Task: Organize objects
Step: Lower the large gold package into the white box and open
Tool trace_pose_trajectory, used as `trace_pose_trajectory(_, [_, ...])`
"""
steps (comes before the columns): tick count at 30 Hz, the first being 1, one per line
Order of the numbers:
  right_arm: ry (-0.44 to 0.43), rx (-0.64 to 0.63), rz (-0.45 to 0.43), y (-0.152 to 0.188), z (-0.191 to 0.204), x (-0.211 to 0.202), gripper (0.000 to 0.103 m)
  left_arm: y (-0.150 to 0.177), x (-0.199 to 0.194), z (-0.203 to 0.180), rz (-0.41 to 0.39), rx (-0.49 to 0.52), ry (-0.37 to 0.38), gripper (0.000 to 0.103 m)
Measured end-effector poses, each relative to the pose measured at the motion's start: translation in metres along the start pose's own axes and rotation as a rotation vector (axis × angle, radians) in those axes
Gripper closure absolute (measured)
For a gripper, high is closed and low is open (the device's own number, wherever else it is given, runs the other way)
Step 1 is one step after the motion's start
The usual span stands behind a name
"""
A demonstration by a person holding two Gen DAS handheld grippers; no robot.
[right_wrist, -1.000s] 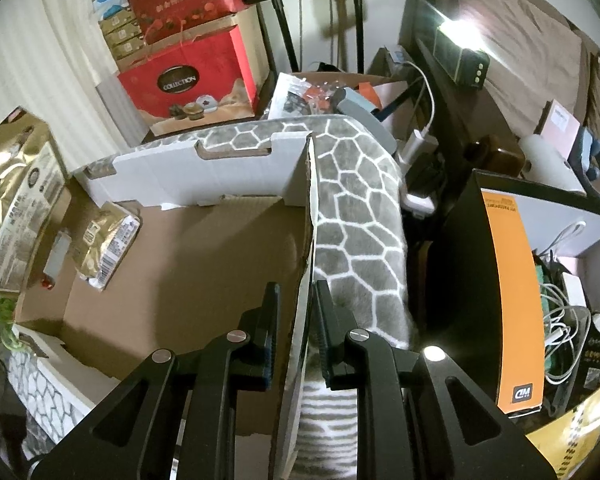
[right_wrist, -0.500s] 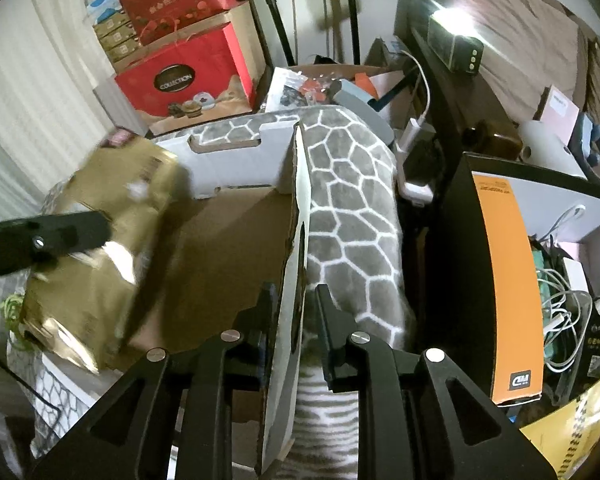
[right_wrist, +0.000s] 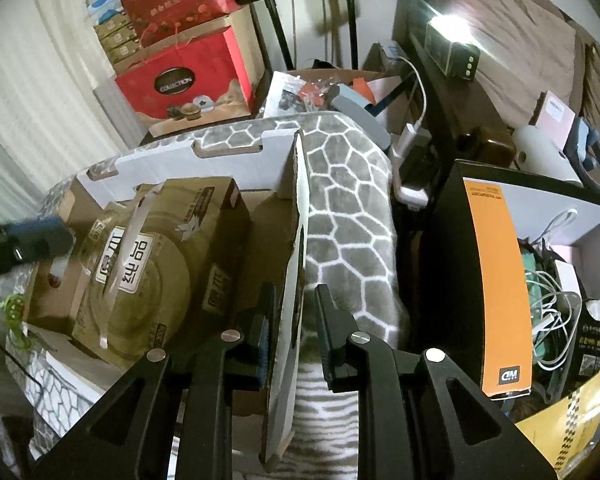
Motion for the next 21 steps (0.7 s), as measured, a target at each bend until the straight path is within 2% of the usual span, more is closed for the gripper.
trace_pose_trajectory(4, [0.004,0.005,0.003,0.000,0.000,-0.001,0.084,0.012,0.019,-0.011,0.069,0.019,0.065,0.056])
trace_pose_trajectory(14, [0.009,0.006,0.010,0.000,0.000,-0.002,0.084,0.017,0.030,-0.054,0.073,0.071,0.085,0.058])
trace_pose_trajectory(19, [0.012,0.013,0.011,-0.001,-0.001,-0.002,0.084,0.018,0.032,-0.059,0.078,0.069,0.086,0.058])
trace_pose_trajectory(21, [0.013,0.013,0.011,-0.001,-0.001,-0.002,0.084,0.018,0.030,-0.054,0.093,0.056,0.097,0.053])
Point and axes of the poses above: each gripper's, at about its wrist camera, not at the fingertips, and x roughly the way its jaws point, z to its left, y to its underside, the point moved 1 cm from there along x, roughly the way its jaws point, and after that the axes turned 12 degrees about -y, right-handed, at the moved point
